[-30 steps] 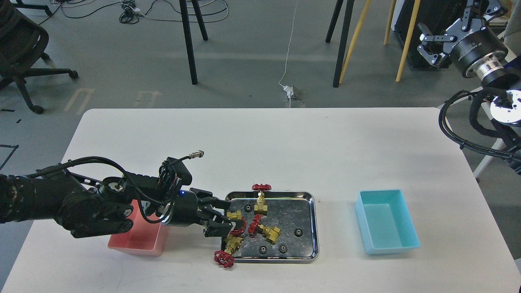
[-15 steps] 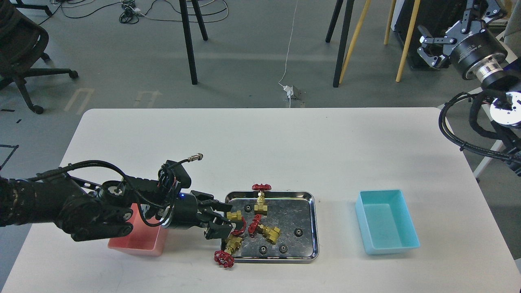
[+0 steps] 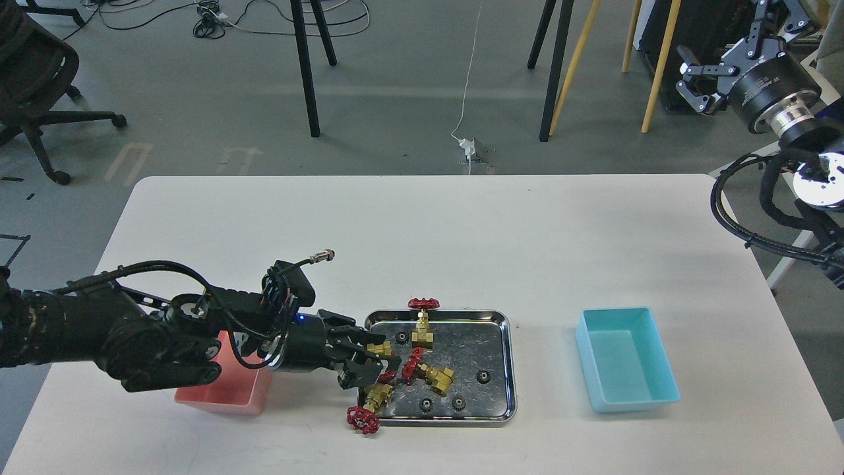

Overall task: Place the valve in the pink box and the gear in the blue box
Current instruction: 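Close the left gripper around the brass valve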

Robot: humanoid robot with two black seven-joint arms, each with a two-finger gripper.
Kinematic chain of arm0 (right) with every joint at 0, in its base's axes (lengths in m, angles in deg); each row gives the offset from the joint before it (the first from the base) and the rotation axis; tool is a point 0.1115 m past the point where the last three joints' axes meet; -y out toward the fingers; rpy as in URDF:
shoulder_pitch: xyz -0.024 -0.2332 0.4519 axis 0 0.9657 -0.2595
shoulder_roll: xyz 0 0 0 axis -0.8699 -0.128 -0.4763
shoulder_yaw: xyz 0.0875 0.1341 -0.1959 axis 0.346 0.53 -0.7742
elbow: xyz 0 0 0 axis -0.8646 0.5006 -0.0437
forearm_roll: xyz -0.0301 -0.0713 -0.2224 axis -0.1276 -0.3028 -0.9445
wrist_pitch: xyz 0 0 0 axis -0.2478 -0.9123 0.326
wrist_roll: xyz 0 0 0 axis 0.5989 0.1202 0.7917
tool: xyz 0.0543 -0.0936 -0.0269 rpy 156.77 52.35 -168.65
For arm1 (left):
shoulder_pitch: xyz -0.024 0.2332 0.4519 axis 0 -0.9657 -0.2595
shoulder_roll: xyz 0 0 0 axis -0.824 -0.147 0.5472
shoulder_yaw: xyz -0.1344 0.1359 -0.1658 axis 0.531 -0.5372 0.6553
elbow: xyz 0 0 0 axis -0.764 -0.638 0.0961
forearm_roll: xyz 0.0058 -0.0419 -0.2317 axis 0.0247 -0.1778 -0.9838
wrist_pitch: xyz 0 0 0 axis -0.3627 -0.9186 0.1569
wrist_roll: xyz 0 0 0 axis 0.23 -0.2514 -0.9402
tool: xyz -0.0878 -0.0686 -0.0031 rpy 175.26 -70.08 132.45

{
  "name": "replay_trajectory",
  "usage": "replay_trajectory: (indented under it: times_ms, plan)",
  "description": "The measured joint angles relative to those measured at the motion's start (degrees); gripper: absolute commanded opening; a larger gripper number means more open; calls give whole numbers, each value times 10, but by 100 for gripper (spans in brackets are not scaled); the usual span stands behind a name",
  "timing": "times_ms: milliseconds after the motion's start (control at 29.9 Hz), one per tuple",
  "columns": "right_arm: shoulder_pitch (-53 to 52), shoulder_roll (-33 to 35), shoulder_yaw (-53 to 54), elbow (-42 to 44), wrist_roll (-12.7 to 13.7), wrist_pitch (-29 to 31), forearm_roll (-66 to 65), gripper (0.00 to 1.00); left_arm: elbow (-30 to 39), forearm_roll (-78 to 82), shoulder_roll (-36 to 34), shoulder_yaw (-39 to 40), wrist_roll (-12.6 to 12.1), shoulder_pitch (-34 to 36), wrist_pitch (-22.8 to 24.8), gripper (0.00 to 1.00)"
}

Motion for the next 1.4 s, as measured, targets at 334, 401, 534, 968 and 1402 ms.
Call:
replay_trajectory:
  times_ms: [334,401,534,968,1402]
  plan:
    - [1,0,0,4,-1,0,0,99,0,0,-1,0,0,0,-2,43]
    - [1,0,0,7,-1,0,0,99,0,0,-1,0,0,0,-2,41]
    - [1,-1,0,9,-1,0,0,99,0,0,-1,0,0,-1,-2,40]
    - [4,-2,1,10,-1,0,0,99,0,0,-1,0,0,-1,-2,35]
    - [4,-1,1,10,-1,0,0,99,0,-1,-1,0,0,1,-2,33]
